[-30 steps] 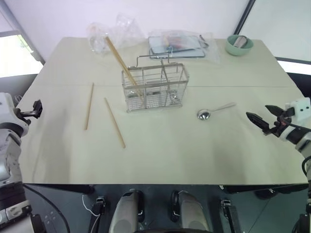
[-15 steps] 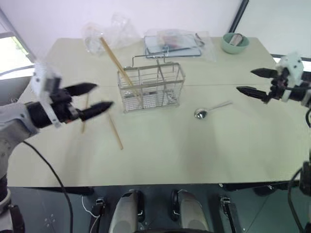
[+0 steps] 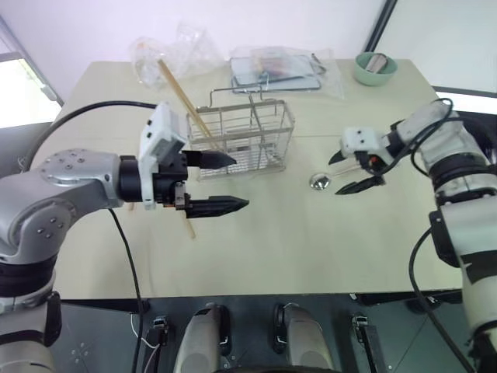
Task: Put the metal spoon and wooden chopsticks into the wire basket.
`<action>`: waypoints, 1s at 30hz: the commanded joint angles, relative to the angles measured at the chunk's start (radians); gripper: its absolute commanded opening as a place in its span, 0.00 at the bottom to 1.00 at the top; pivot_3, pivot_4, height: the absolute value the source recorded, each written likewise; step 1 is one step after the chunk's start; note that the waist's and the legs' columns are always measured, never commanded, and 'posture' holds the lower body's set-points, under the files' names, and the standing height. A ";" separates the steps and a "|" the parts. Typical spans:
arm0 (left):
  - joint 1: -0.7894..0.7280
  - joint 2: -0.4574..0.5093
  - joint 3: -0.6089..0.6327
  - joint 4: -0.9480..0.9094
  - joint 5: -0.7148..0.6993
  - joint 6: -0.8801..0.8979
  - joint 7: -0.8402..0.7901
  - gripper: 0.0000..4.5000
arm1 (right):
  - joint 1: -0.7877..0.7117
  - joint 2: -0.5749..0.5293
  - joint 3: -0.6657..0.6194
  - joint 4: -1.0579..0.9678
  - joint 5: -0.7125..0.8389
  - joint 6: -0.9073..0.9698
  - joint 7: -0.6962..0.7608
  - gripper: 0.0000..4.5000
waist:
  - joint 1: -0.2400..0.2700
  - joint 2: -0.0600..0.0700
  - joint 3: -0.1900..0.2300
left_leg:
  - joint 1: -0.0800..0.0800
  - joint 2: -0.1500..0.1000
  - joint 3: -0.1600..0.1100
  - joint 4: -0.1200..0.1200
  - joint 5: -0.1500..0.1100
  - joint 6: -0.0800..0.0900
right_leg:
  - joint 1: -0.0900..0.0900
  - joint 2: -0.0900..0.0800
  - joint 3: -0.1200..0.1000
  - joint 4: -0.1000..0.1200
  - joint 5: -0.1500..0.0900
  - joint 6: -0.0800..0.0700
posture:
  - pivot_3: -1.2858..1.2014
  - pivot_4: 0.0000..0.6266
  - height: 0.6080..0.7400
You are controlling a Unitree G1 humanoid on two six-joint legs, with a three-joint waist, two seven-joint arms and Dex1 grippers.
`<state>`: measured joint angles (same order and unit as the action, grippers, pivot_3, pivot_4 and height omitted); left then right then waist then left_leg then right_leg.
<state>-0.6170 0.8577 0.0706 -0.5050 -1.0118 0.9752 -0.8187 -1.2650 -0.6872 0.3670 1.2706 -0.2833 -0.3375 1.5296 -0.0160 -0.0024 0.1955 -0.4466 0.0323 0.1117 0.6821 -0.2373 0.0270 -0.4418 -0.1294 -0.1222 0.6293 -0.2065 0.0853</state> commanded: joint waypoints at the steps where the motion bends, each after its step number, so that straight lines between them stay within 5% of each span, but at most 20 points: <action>1: -0.001 0.002 0.026 -0.047 -0.012 -0.002 0.020 0.99 | -0.049 0.013 0.028 0.032 -0.071 -0.032 -0.078 1.00 | -0.001 0.000 0.000 | 0.000 0.000 0.000 0.000 0.000 0.000 | 0.000 0.000 0.000 0.000 0.000 0.000 | 0.52 0.24 0.75; 13: 0.044 0.023 0.083 -0.106 -0.068 0.010 0.089 0.99 | -0.080 0.061 0.095 0.081 -0.237 -0.070 -0.322 1.00 | -0.001 0.000 0.000 | 0.002 0.000 -0.001 0.000 0.001 -0.002 | 0.001 0.000 0.001 0.001 0.000 0.000 | 0.52 0.24 0.75; 16: 0.049 0.026 0.085 -0.112 -0.073 0.008 0.097 1.00 | -0.079 0.067 0.099 0.086 -0.254 -0.080 -0.330 0.80 | -0.002 0.000 0.000 | 0.002 0.000 -0.001 0.000 0.001 -0.002 | 0.001 0.000 0.001 0.001 0.000 0.000 | 0.52 0.24 0.75; 23: 0.039 0.033 0.086 -0.110 -0.079 0.007 0.106 1.00 | -0.072 0.074 0.076 0.089 -0.245 -0.091 -0.293 0.01 | -0.004 0.000 0.000 | 0.002 0.000 -0.001 0.000 0.001 -0.002 | 0.001 0.001 0.001 0.001 0.000 0.000 | 0.52 0.24 0.75; 30: 0.019 0.042 0.085 -0.090 -0.069 0.003 0.098 1.00 | -0.048 0.070 -0.007 0.078 -0.173 -0.103 -0.292 0.01 | -0.002 0.000 0.000 | 0.003 0.000 -0.001 0.000 0.001 -0.002 | 0.002 0.001 0.001 0.001 0.000 0.000 | 0.52 0.24 0.75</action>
<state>-0.5756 0.8837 0.1320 -0.5902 -1.0793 0.9938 -0.7162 -1.3023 -0.6080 0.4074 1.3603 -0.4995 -0.4280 1.2494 -0.0184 -0.0023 0.1955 -0.4438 0.0322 0.1107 0.6821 -0.2360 0.0249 -0.4397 -0.1287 -0.1217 0.6306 -0.2066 0.0850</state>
